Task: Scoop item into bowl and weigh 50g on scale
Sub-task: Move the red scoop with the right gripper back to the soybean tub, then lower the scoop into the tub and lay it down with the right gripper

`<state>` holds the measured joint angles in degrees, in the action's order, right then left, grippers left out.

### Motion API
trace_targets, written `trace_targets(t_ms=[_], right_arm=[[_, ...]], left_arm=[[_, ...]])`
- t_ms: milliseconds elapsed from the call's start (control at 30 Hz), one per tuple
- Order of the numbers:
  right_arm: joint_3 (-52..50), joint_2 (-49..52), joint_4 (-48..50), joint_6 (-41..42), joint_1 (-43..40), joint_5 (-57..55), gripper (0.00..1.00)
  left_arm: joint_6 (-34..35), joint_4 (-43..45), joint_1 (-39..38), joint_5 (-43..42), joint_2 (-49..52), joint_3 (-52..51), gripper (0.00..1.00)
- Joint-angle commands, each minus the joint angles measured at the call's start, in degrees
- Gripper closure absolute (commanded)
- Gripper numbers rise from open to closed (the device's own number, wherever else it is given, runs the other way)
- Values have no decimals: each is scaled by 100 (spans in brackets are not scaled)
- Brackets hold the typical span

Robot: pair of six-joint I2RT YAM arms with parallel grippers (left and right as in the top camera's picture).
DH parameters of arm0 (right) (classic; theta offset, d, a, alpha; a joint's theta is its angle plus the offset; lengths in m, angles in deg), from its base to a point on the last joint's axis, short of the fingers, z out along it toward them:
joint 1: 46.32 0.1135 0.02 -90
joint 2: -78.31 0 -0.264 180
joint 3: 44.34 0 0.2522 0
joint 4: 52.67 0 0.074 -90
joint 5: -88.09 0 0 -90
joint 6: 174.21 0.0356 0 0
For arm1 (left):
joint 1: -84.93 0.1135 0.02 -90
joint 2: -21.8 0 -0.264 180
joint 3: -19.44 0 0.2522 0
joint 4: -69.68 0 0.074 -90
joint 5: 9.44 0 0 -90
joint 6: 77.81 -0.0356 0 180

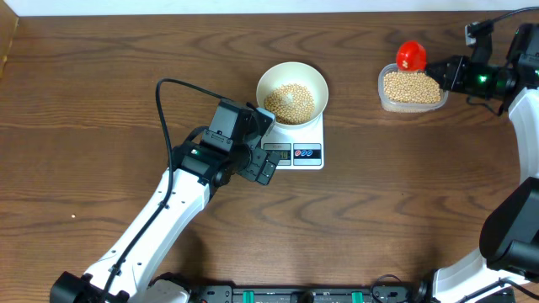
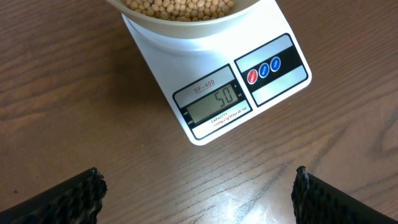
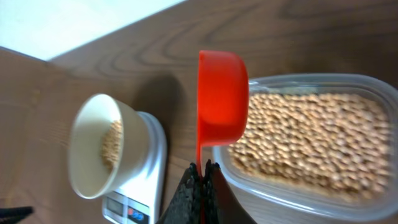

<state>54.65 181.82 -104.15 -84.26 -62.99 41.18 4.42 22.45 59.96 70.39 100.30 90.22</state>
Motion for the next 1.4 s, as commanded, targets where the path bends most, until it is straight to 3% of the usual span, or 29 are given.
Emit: trace_targets(t_ms=[0,500,667,1067,1233,1367], right_arm=[[28,-166,-164,-658,-33,-531,99],[28,-507,-417,-1733,168,-2726,99],[28,-516,-605,-2179,474,-2944,99],[28,-516,-702,-2295,1403,-4951,99],[28,-516,-667,-1932,1515,-4758,99],[28,-516,-667,-1585,1252,-3578,99]], left_arm=[[-79,-13,-9,35,17,55,2],[-79,-13,-9,35,17,55,2],[-79,-13,-9,35,17,55,2],[-79,-11,-9,35,17,55,2],[-79,-11,-9,35,17,55,2],[-79,-13,-9,35,17,55,2]])
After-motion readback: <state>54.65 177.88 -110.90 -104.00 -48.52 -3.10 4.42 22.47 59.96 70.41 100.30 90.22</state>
